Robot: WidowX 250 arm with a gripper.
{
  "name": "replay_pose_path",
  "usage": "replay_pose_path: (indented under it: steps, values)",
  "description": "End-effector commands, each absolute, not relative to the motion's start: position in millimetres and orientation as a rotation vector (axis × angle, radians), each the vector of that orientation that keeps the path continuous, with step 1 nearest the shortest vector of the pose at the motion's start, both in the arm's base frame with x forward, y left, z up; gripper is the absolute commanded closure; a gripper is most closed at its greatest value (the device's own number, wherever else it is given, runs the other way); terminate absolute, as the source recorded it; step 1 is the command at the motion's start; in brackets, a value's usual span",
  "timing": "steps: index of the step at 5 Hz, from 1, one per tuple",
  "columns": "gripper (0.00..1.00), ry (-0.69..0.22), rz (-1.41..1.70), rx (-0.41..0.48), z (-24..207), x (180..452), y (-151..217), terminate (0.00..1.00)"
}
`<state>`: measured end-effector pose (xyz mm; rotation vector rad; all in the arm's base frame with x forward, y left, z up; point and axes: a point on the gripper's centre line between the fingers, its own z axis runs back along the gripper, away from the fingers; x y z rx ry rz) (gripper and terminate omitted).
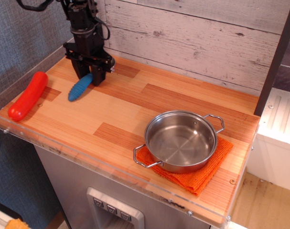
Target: Put the blue spoon to the upper right of the hot dog
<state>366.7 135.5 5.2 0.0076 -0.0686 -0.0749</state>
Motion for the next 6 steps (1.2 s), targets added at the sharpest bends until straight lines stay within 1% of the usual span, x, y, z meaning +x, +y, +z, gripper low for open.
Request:
replay_pose_path:
  steps: [1,2,3,4,5,6]
  values:
    - [0.00,-0.143,-0.189,0.017,39.4,360.4,128.1,0.00]
    - [0.00,-0.154,-0.144,-0.012,70.5,351.2,111.6,0.00]
    - [0.00,-0.090,-0.084,-0.003,75.5,340.6,91.8,0.00]
    - [0.00,-0.005,-0.049,0.037,71.1,334.2,69.1,0.00]
    - [0.00,0.014,-0.067,0.047,64.3,332.4,57.3,0.00]
    - [0.00,0.014,-0.067,0.047,64.3,332.4,57.3,0.00]
